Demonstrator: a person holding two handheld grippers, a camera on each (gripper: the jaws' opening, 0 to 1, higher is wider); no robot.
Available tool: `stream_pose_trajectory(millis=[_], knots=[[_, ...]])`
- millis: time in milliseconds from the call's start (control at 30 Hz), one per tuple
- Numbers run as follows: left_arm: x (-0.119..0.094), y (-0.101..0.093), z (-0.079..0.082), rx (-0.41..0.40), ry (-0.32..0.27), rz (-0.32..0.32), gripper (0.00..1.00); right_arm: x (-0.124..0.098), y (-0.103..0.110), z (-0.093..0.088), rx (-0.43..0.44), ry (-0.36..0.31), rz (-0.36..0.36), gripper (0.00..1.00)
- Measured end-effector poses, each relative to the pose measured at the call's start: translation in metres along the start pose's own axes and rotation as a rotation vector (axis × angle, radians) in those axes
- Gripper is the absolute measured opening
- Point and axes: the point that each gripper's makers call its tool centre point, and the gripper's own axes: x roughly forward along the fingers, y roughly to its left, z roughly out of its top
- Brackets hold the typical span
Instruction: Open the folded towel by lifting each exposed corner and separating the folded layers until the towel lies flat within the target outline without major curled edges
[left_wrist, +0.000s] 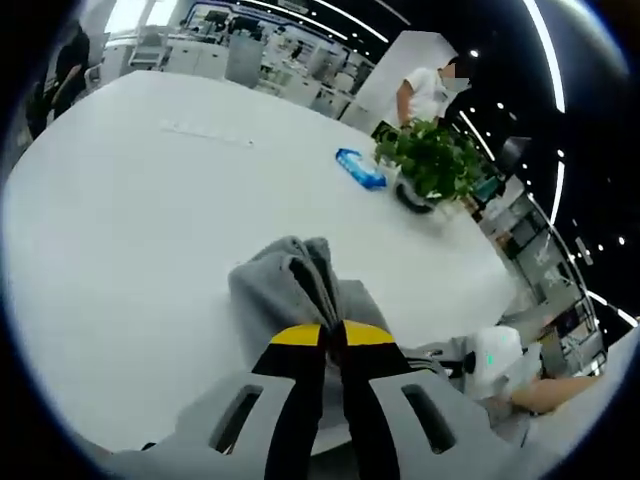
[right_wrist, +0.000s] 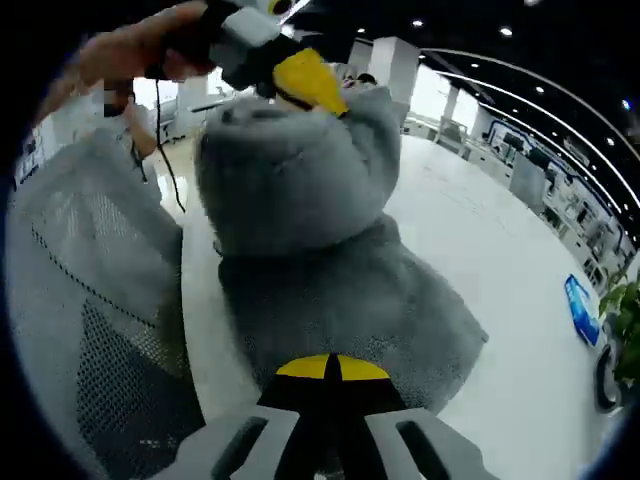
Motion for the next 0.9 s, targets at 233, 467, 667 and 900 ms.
stream_pose_trajectory(millis=[233, 467, 667, 900], knots=[[-0.002, 0.004, 0.000, -0.004, 0.003, 0.002, 0.04, -0.006, -0.008, 0.003, 0.110, -0.040, 0.013, 0.00], [-0.007, 0.007, -0.001, -0.011, 0.025, 0.003, 0.04, -0.013, -0.023, -0.011, 0.131, 0.017, -0.030, 0.00], [-0.009, 0.009, -0.005, 0.000, 0.044, -0.001, 0.04, -0.021, -0.042, -0.029, 0.245, 0.042, -0.069, 0.00], [-0.009, 0.011, -0.013, 0.044, 0.083, 0.012, 0.04, -0.038, -0.068, -0.057, 0.363, 0.092, -0.151, 0.00]])
